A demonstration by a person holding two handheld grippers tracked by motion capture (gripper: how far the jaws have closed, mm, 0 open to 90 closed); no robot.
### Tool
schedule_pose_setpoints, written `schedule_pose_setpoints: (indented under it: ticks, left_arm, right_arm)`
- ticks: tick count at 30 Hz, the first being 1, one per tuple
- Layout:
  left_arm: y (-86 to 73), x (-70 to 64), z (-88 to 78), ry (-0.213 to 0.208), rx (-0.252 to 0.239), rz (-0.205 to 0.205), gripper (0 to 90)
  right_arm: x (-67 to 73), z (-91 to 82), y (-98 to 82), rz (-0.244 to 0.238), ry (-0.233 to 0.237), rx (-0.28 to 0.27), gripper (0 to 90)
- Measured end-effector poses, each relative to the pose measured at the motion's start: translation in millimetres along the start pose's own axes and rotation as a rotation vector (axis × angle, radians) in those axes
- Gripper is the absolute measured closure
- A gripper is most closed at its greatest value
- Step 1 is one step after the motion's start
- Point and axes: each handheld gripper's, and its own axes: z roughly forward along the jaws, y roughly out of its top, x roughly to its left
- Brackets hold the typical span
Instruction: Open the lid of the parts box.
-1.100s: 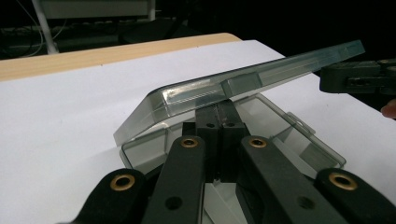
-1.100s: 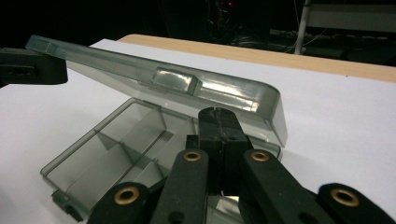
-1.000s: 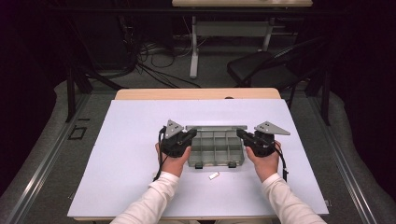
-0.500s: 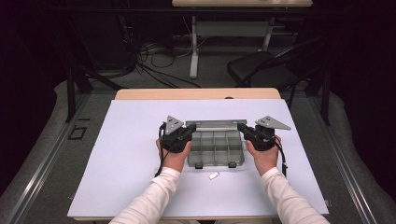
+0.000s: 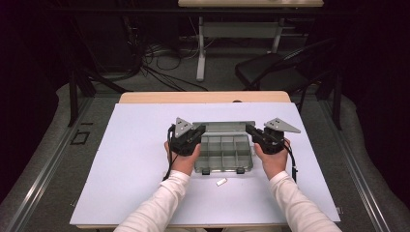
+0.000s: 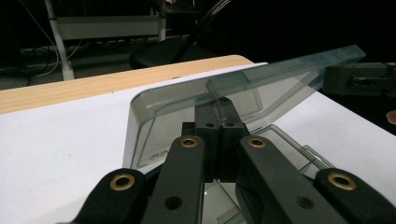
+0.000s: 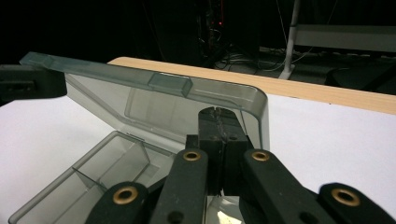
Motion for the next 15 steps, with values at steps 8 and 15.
schedule_pose_setpoints:
  ticks: [8,15]
  left_arm:
    - [0.2,-0.1,0.2,0.0,-0.003,0.0,90.0]
    - [0.9,0.7,-0.4,0.008,-0.005,-0.006,90.0]
  right_arm:
    - [-2.5,-10.8,-4.7,-0.006,0.0,-0.009,84.8]
    - [-10.5,-25.0,-12.0,-0.04,-0.038,-0.017,73.3]
